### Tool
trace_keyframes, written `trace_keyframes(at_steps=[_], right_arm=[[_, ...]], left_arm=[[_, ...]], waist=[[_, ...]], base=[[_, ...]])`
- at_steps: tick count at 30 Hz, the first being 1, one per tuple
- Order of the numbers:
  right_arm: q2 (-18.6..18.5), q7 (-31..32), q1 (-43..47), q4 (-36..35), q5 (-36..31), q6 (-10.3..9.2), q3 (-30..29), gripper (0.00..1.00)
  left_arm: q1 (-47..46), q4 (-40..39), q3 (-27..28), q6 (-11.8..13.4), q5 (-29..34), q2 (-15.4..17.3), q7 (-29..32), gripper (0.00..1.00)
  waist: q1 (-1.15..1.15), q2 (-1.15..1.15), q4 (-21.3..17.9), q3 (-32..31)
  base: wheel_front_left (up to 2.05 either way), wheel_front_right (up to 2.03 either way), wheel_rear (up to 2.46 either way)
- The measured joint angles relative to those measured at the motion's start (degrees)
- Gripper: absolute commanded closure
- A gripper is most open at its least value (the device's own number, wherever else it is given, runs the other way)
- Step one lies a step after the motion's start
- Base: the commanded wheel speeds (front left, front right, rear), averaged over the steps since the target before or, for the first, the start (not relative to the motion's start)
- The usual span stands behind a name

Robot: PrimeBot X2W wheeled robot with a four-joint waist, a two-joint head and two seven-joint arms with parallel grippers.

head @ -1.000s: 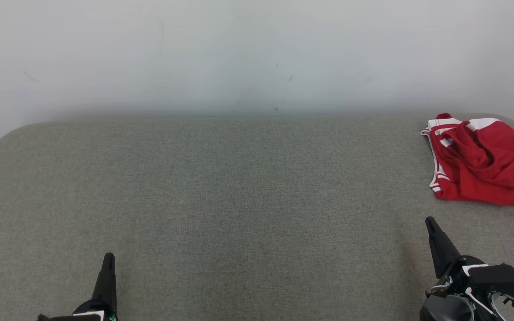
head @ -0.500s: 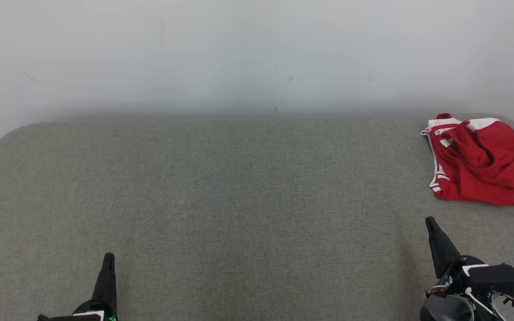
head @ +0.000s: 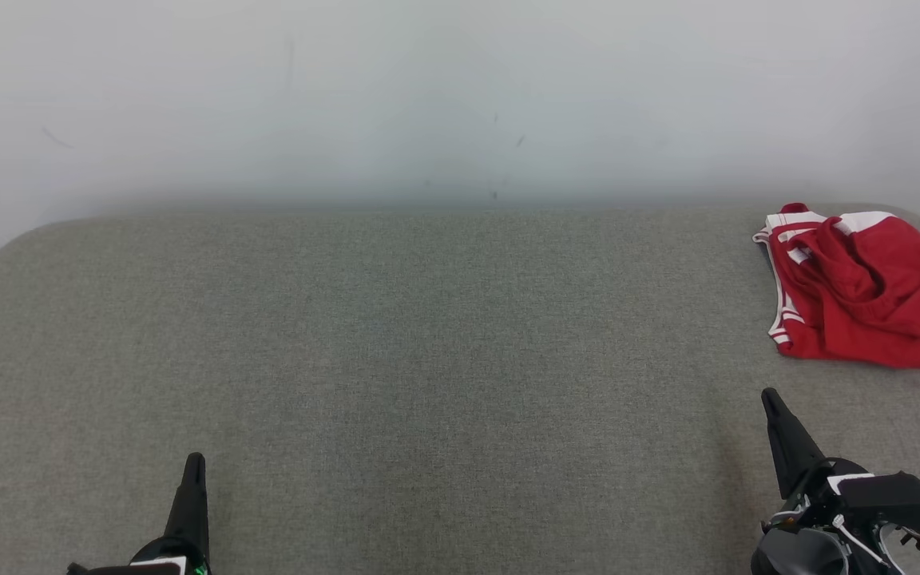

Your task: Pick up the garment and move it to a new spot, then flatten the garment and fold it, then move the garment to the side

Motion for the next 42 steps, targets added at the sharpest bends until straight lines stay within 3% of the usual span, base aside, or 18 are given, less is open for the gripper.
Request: trace_keyframes(at_steps=[42], right_arm=[[0.0,0.0,0.0,0.0,0.0,0.0,0.0,1.0]], left_arm=[[0.0,0.0,0.0,0.0,0.0,0.0,0.0,1.0]], waist=[[0.0,0.0,0.0,0.0]], base=[[0.0,0.0,0.0]])
